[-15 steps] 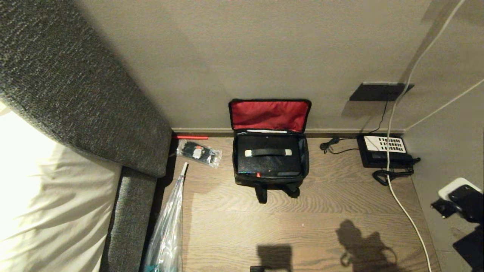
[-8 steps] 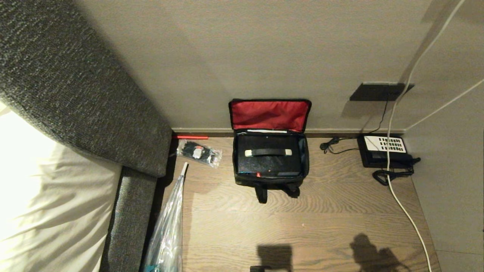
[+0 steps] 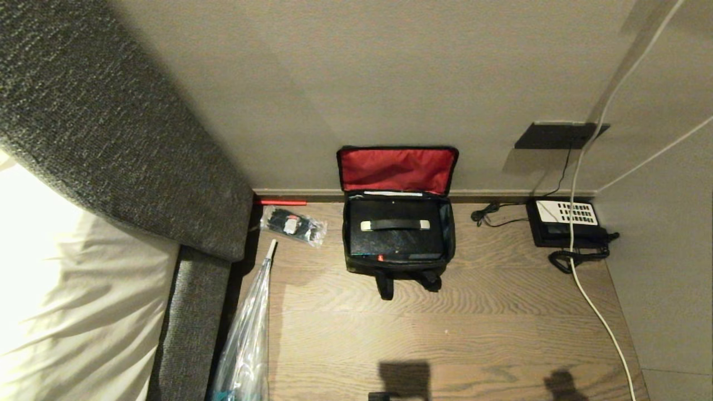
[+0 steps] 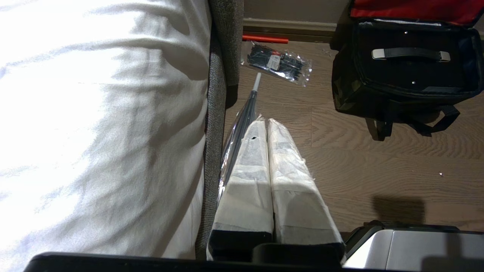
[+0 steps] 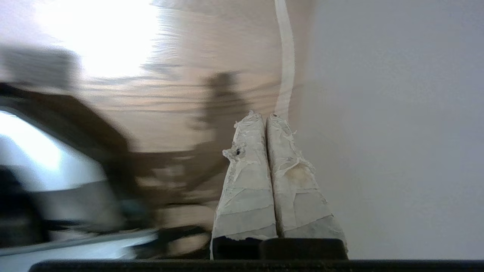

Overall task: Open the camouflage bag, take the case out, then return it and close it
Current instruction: Close the top of the storage box

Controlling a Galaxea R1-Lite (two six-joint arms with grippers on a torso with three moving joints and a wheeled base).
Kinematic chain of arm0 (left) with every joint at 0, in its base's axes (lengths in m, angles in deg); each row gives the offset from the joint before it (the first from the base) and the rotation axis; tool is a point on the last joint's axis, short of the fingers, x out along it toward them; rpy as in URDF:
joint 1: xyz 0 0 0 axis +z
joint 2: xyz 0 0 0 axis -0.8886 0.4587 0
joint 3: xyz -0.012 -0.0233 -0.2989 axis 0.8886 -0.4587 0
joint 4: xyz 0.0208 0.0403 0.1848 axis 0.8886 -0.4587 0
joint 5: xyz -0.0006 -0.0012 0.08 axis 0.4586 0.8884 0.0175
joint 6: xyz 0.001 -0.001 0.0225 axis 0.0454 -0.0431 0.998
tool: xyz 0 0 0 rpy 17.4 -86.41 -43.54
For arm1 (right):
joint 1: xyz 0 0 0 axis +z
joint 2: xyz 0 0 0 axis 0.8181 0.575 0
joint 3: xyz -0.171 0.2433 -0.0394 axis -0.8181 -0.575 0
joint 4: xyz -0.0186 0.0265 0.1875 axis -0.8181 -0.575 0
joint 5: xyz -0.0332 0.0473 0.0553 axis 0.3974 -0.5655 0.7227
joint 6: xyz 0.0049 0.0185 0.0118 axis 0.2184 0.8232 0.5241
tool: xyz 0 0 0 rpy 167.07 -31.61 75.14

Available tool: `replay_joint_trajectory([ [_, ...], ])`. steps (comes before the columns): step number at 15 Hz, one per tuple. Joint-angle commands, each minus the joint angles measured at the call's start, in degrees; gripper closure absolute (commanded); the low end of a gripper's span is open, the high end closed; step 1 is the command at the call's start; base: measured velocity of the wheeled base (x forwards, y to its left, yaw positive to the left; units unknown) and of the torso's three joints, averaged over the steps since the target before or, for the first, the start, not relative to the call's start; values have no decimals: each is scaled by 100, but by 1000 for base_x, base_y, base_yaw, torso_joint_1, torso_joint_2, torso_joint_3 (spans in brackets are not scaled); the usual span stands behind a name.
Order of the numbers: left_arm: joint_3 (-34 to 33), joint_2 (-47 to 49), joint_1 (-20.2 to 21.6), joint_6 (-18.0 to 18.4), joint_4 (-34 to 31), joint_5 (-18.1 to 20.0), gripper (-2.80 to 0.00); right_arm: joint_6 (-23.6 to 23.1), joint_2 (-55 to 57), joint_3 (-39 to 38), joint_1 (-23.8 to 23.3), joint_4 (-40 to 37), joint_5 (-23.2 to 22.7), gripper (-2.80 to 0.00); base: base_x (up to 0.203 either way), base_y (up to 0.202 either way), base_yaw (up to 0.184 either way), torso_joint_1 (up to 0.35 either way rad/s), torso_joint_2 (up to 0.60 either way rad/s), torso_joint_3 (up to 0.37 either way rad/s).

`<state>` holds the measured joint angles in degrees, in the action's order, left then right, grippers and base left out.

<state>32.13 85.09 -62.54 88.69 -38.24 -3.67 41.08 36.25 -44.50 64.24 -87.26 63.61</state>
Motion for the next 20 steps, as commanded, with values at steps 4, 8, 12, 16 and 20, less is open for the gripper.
replay_joint_trajectory([
  [4,0,-2,2,1,0,-4,0,199,-1190,-149,-429,-341,-628,0,0,0,0,0,0,0],
  [8,0,-1,2,1,0,-4,0,673,-1706,-809,-971,252,-1160,0,0,0,0,0,0,0],
  [12,0,-1,2,1,0,-2,0,533,-1966,-1320,-965,760,-2339,0,0,0,0,0,0,0],
  [16,0,-10,2,1,0,-4,0,178,-2869,-2066,-927,1855,-2312,0,0,0,0,0,0,0],
  [20,0,-10,2,1,0,-3,0,204,-2880,-2051,-916,1738,-2275,0,0,0,0,0,0,0],
])
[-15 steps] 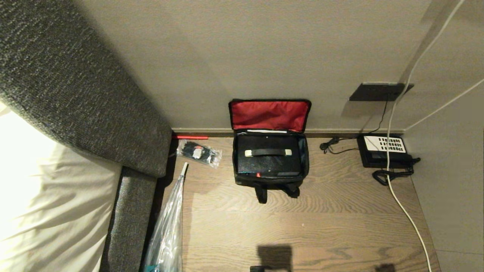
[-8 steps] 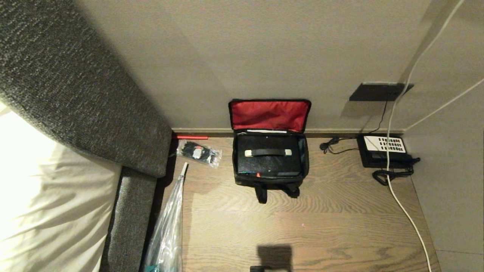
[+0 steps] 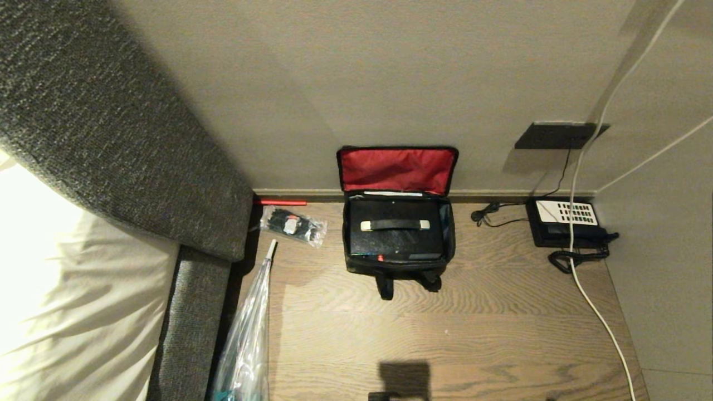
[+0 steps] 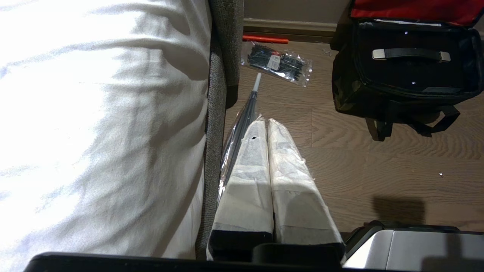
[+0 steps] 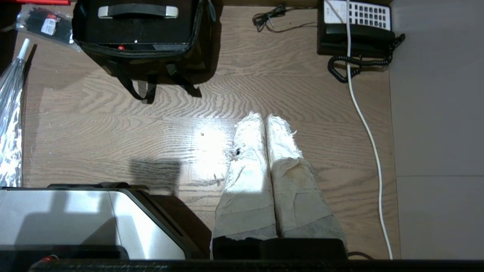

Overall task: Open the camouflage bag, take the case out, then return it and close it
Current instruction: Close the top of the storage box

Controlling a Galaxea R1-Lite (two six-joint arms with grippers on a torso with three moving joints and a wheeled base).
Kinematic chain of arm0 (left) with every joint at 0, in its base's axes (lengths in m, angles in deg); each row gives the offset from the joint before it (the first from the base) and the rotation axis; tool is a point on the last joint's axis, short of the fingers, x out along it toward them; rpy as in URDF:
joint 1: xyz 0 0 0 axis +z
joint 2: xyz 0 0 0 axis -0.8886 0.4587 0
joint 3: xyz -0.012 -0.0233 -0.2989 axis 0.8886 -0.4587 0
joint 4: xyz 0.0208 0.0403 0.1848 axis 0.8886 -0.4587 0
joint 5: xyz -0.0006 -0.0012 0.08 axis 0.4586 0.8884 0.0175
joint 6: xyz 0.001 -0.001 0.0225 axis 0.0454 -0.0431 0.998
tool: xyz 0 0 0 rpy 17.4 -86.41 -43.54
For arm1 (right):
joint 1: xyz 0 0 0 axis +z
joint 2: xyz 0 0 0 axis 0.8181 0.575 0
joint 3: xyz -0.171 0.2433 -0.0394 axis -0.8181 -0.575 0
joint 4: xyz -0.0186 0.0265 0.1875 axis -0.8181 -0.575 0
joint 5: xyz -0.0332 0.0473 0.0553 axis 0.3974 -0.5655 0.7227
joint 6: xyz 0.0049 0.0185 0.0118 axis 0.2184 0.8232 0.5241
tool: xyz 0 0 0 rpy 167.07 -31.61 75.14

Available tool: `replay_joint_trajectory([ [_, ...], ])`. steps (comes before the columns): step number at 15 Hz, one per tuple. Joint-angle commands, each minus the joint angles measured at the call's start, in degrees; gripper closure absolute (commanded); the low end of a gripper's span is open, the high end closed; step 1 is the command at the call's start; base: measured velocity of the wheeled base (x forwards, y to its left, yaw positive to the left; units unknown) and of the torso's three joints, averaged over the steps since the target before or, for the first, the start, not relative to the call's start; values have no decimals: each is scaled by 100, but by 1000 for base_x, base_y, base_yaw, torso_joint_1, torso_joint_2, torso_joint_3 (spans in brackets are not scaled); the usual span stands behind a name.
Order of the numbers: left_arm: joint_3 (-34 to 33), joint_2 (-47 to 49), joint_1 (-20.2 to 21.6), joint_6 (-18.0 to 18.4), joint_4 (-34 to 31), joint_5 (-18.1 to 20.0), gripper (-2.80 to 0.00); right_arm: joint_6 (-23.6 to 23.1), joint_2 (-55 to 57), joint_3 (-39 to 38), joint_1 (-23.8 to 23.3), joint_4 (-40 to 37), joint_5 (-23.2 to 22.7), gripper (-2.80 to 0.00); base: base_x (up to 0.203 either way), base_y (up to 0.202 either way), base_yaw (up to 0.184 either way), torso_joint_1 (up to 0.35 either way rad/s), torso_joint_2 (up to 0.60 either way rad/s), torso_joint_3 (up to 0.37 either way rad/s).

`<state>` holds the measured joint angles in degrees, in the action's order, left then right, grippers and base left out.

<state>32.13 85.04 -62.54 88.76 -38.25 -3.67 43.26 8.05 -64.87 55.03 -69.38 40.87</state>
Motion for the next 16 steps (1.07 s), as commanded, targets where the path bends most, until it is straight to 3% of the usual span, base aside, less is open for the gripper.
replay_joint_trajectory([
  [1,0,-5,2,3,1,-4,0,-14,-60,-15,4,-49,-9,0,0,0,0,0,0,0],
  [13,0,4,2,-24,-8,-4,0,-14,-60,-15,4,-58,-9,0,0,0,0,0,0,0],
  [16,0,0,2,-54,-8,-4,0,-14,-60,-15,0,-58,-9,0,136,0,0,0,2,2],
])
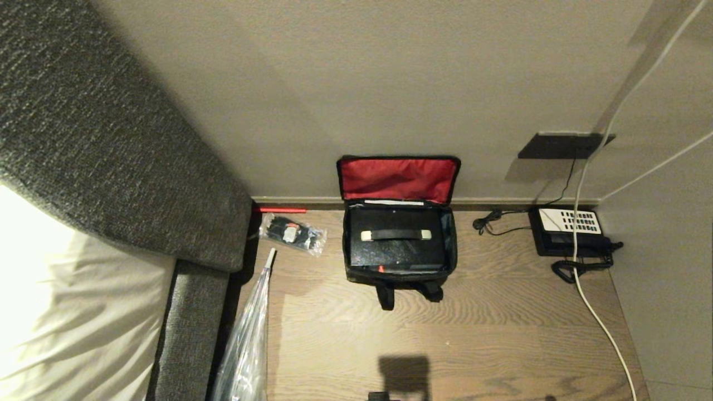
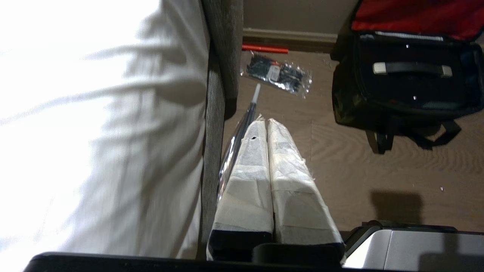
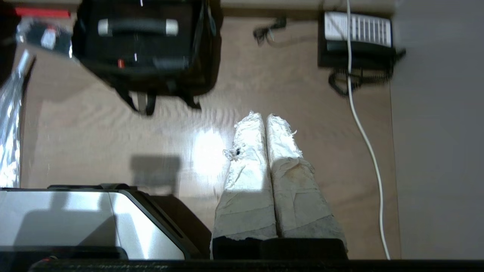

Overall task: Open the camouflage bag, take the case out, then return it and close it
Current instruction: Close the top of the storage box

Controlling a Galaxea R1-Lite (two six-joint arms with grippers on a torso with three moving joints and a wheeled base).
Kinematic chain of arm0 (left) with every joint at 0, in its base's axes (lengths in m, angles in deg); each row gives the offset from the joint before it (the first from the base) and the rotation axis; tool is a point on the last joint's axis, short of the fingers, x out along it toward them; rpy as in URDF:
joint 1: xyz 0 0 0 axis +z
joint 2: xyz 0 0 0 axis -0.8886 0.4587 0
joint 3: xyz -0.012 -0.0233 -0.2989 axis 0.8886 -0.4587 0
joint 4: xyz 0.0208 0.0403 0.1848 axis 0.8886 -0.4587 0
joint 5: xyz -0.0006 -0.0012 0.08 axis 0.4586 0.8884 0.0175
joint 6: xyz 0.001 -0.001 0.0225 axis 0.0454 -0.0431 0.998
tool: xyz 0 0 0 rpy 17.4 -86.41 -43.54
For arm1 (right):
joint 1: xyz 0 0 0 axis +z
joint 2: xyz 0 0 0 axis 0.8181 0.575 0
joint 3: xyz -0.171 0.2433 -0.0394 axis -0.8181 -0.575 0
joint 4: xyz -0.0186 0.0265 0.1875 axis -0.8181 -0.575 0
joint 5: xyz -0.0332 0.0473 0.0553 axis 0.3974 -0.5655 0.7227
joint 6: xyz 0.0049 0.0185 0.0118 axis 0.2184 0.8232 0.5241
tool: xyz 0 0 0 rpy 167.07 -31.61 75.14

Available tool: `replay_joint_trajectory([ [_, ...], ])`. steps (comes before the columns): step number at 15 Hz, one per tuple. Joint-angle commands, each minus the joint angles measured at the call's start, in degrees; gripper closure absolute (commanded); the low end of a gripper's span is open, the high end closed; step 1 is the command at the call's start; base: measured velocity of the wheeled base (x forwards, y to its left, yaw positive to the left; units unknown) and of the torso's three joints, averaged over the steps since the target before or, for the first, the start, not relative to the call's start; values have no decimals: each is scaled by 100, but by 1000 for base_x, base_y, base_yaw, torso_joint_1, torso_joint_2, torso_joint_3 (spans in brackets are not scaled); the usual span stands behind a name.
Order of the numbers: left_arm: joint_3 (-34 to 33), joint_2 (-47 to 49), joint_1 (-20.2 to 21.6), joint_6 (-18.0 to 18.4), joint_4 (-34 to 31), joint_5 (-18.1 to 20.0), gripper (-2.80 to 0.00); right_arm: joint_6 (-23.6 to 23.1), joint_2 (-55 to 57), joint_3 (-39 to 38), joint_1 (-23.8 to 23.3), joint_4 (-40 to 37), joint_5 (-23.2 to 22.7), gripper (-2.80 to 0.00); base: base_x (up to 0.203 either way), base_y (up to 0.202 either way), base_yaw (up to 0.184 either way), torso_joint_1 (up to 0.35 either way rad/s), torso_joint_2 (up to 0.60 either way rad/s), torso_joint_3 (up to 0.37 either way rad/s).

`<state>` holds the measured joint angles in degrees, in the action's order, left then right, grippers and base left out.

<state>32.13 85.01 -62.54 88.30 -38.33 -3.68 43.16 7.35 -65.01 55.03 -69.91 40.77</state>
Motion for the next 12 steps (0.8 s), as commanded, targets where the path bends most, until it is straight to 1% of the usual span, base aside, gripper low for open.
replay_joint_trajectory([
  [1,0,-2,2,-4,1,-3,0,-5,9,-1,4,-5,1,0,197,0,0,2,5,3],
  [6,0,-2,2,22,9,-3,0,-5,9,-1,4,-5,1,0,190,0,0,3,4,1],
  [7,0,-2,2,22,9,-3,0,-5,9,-1,4,-5,1,0,128,0,2,3,3,-2],
  [12,0,-2,2,22,2,-3,0,-5,9,-1,4,-5,1,0,0,0,0,0,0,0],
])
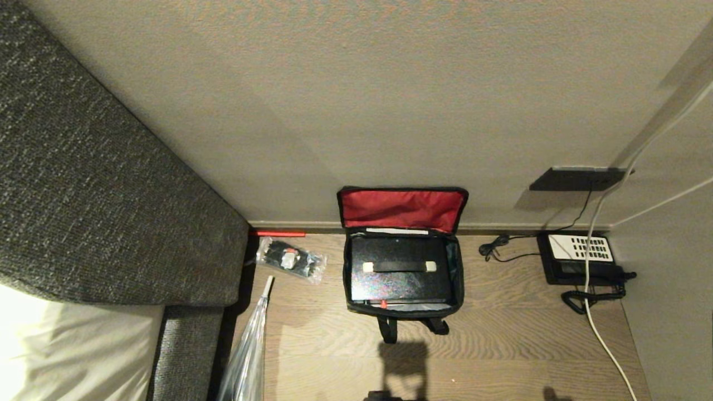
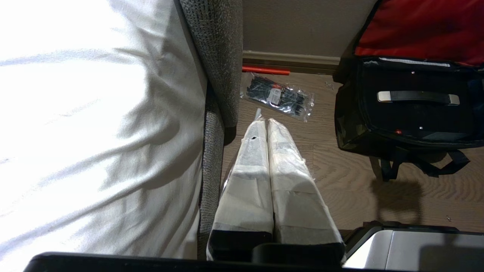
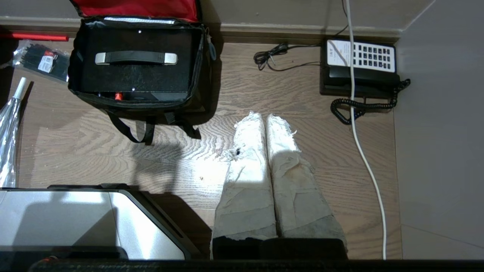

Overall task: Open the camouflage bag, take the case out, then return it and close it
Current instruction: Close the top of the storage box

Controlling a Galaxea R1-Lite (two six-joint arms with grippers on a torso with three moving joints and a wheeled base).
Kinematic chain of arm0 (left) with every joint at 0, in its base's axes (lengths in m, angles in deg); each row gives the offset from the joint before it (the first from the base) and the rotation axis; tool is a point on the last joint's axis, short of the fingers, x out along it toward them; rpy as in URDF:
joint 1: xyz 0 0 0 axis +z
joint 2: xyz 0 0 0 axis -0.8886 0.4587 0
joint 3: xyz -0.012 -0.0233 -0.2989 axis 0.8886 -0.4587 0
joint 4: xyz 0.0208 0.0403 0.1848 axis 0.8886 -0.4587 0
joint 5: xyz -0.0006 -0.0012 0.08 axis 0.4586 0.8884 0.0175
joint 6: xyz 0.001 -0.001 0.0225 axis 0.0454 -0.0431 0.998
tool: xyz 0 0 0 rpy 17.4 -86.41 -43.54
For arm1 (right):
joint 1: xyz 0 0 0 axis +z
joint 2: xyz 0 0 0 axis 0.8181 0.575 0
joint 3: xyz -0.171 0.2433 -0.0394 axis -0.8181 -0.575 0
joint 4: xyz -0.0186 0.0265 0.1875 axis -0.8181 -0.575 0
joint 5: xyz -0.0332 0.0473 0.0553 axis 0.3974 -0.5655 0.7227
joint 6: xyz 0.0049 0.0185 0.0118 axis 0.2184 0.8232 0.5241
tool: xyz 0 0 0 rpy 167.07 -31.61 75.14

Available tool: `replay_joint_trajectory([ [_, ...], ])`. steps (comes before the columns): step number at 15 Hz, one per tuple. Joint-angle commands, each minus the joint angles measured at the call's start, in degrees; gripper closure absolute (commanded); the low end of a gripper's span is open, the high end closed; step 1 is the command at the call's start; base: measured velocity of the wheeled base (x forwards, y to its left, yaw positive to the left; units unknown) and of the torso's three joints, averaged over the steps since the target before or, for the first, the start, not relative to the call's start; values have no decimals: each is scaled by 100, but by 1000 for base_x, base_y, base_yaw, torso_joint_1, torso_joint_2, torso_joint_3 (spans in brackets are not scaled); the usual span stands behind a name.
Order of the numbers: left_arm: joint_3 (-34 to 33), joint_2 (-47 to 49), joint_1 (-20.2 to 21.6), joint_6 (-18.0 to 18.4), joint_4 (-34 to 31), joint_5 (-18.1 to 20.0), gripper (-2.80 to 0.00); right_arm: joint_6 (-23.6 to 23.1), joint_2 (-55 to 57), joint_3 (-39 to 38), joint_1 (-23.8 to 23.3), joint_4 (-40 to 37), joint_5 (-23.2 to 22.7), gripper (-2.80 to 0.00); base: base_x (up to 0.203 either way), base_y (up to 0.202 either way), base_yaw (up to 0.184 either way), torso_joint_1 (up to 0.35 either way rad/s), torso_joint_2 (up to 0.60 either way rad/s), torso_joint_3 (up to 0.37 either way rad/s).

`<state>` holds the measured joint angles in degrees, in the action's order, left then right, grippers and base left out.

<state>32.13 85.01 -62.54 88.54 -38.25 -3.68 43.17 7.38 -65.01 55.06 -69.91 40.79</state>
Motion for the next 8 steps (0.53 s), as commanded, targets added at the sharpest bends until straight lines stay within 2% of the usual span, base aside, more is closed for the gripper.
replay_joint_trajectory([
  [1,0,6,2,-2,1,-3,0,-5,7,-1,2,-5,-1,0,0,0,0,0,0,0],
  [3,0,-2,2,-2,1,-3,0,-63,7,5,2,-31,-20,0,0,0,0,0,0,0],
  [5,0,-2,2,-2,1,-3,0,-431,7,51,2,-118,-157,0,0,0,0,0,0,0],
  [8,0,0,2,7,1,-3,0,-169,9,515,-2,-333,-178,0,0,0,0,0,0,0],
])
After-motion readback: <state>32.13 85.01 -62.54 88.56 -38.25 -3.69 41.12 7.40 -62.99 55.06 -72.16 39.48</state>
